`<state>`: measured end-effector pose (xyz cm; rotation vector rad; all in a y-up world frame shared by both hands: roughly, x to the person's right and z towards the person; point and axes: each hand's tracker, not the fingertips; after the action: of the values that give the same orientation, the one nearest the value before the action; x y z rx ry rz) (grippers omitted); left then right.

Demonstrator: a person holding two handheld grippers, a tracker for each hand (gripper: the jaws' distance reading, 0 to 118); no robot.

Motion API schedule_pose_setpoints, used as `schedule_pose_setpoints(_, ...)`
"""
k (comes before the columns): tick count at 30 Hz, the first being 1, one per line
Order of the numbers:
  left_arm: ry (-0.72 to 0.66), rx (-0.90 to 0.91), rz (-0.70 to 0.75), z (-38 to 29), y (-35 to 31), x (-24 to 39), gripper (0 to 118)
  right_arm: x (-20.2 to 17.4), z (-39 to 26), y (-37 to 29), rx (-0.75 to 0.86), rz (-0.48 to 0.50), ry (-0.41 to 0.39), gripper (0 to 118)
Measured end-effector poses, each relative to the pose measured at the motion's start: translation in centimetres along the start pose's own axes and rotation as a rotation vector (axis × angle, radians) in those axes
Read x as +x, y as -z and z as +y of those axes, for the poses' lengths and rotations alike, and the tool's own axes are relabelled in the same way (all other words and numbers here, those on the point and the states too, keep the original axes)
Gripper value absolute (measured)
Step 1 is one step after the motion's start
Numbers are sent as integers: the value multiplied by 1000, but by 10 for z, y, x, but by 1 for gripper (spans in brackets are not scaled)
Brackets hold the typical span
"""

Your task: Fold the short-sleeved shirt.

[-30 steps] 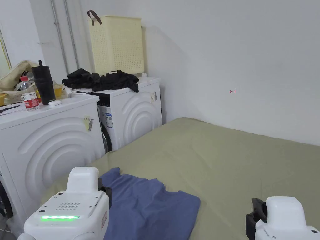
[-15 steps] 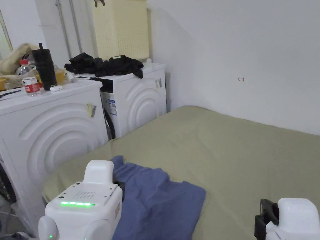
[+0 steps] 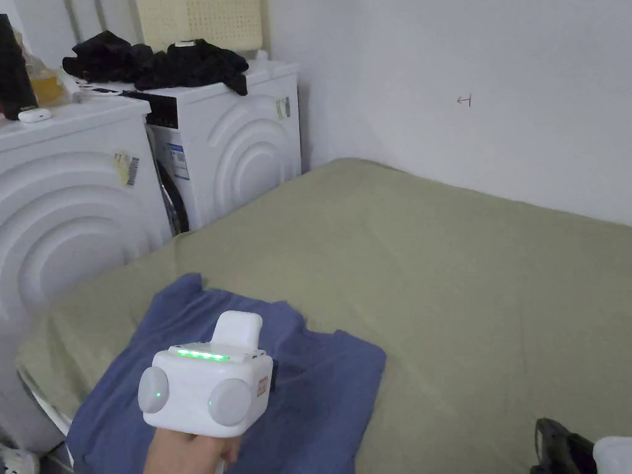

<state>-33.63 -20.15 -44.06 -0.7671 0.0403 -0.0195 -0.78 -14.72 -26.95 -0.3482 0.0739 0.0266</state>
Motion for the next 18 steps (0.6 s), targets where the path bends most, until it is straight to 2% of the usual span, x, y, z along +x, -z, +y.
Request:
schedule_pose_setpoints(3,15,-84,31,-2,40,-3,0,6,-8,12,-33,-8,11,2)
schedule_pose_setpoints(8,-10,-273,-63,-10,84,-14,2,12,-23,31,-93,-5,27,2)
schedule_pose_setpoints(9,0,-314,-71,-13,92,-14,17,12,-26,34,-110,-3,33,2)
schedule_pose_setpoints(10,4,-293,-73,-15,94,-13,53,12,-28,35,-117,-1,39,2)
schedule_pose_setpoints(11,23,-304,-60,-17,97,-11,107,12,-31,36,-123,5,40,2)
schedule_pose_setpoints(12,36,-314,-41,-20,103,-9,118,11,-33,37,-130,2,40,2)
schedule_pose_setpoints(18,14,-320,-71,-21,103,-7,116,16,-40,30,-167,6,46,2)
